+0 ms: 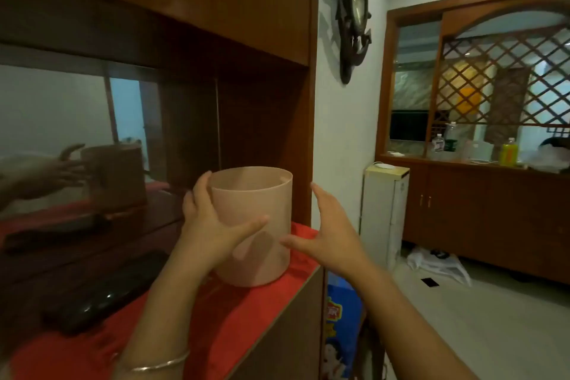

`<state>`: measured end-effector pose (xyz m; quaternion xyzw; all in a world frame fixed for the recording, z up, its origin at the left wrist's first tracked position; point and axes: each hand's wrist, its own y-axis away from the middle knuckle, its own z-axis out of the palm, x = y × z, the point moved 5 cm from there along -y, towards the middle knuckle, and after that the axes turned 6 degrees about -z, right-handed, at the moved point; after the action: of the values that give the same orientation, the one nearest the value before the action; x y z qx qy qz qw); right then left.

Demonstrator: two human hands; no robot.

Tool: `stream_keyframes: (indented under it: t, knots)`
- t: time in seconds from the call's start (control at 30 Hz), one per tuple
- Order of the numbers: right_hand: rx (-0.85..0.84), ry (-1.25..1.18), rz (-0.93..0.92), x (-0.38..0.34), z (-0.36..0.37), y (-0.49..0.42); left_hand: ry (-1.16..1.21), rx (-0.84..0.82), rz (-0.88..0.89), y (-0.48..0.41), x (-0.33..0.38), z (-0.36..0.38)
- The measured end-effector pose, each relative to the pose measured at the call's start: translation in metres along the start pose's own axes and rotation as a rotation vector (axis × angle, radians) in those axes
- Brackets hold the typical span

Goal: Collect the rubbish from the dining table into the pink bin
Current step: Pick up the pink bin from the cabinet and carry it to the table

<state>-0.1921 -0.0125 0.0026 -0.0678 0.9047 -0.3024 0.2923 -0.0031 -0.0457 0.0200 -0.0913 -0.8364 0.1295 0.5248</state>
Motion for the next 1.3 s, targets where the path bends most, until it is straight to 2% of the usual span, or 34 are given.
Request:
stream_keyframes:
  t: [0.17, 0.33, 0.6, 0.77, 0.9, 1.03, 1.13, 1.2, 1.3]
  knots:
    - [-0.134, -0.338, 0.036, 0.013, 0.025, -0.015, 0.124, 0.016, 0.021, -0.013, -0.006, 0.017]
    - [-0.201, -0.459, -0.081, 0.010, 0.029, -0.020, 0.112, 0.058, 0.057, -0.018, -0.008, 0.023]
    - [-0.004, -0.449, -0.118, 0.018, -0.030, 0.007, 0.130, 0.000, 0.246, 0.006, 0.038, 0.054]
    - [0.161, -0.331, -0.003, 0.042, -0.093, 0.064, 0.293, -0.228, 0.342, 0.045, 0.076, 0.104]
    - [0.278, -0.218, 0.149, 0.070, -0.142, 0.133, 0.403, -0.498, 0.359, 0.089, 0.099, 0.165]
    - [0.394, -0.140, 0.348, 0.094, -0.185, 0.211, 0.389, -0.788, 0.334, 0.148, 0.121, 0.231]
    - [0.506, -0.045, 0.495, 0.109, -0.219, 0.269, 0.505, -0.972, 0.313, 0.198, 0.143, 0.276]
    - [0.557, 0.019, 0.578, 0.120, -0.243, 0.305, 0.597, -1.049, 0.259, 0.227, 0.157, 0.305]
    - [0.594, 0.102, 0.671, 0.138, -0.281, 0.353, 0.701, -1.205, 0.055, 0.267, 0.175, 0.363]
